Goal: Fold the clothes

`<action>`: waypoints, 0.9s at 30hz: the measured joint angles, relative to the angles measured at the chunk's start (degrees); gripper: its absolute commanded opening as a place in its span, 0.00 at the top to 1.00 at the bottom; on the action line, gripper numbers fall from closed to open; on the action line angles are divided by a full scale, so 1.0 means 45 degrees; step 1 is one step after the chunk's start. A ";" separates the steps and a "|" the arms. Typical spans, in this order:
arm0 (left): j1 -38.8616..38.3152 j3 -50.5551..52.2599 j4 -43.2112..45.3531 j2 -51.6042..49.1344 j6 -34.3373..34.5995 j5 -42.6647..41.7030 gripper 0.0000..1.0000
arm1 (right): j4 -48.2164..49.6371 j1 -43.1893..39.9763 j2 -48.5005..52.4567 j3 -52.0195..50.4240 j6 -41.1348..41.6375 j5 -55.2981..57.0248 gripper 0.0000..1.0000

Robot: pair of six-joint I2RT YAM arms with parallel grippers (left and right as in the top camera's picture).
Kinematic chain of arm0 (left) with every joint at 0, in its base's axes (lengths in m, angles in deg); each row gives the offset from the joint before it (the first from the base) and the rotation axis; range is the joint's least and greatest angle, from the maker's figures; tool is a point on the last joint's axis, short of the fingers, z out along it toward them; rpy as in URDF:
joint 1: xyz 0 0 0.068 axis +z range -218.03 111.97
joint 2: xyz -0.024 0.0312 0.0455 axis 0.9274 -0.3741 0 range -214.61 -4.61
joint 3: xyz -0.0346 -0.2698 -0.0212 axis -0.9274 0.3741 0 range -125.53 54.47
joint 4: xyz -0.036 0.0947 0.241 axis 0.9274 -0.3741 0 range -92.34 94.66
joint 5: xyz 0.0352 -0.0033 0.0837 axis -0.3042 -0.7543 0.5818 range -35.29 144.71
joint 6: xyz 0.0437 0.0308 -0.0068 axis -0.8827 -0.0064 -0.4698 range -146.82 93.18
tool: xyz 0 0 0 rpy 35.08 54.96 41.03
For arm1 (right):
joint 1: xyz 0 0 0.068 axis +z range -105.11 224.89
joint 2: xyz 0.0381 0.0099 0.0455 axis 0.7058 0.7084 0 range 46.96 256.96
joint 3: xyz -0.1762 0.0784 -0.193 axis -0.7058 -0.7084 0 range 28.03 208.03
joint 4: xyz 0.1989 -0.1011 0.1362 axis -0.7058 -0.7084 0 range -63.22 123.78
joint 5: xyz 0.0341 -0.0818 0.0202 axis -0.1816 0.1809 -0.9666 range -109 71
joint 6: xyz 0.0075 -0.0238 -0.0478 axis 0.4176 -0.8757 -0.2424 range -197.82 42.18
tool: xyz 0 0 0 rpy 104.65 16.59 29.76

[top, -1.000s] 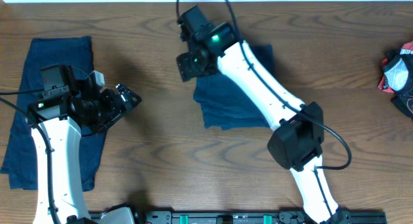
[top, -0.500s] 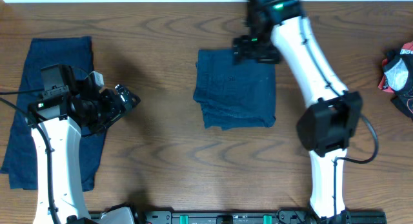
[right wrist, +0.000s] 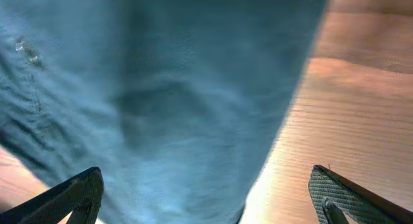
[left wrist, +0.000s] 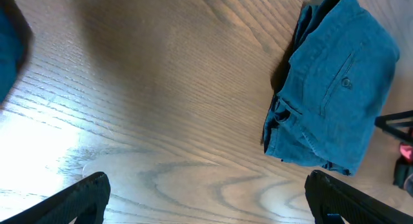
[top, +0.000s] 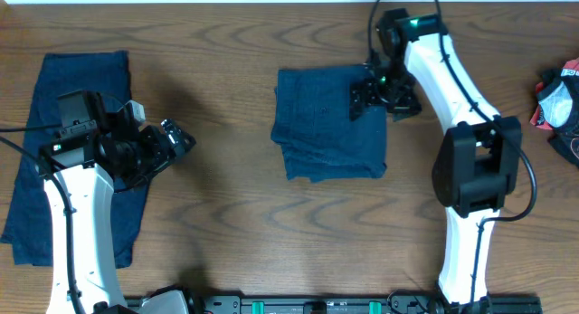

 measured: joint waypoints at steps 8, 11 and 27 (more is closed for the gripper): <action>0.0000 0.0000 0.0005 -0.0005 -0.0087 0.0097 0.02 | 0.2331 -0.1311 -0.0024 -0.2220 -0.0850 -0.1588 0.01; 0.0000 0.0000 0.0005 -0.0024 -0.0087 0.0107 0.02 | 0.3434 -0.1253 -0.0097 -0.3468 -0.0996 -0.2414 0.01; 0.0000 0.0000 0.0000 -0.0053 -0.0087 0.0131 0.02 | 0.8102 -0.0340 -0.0432 -0.5693 0.0393 -0.5586 0.99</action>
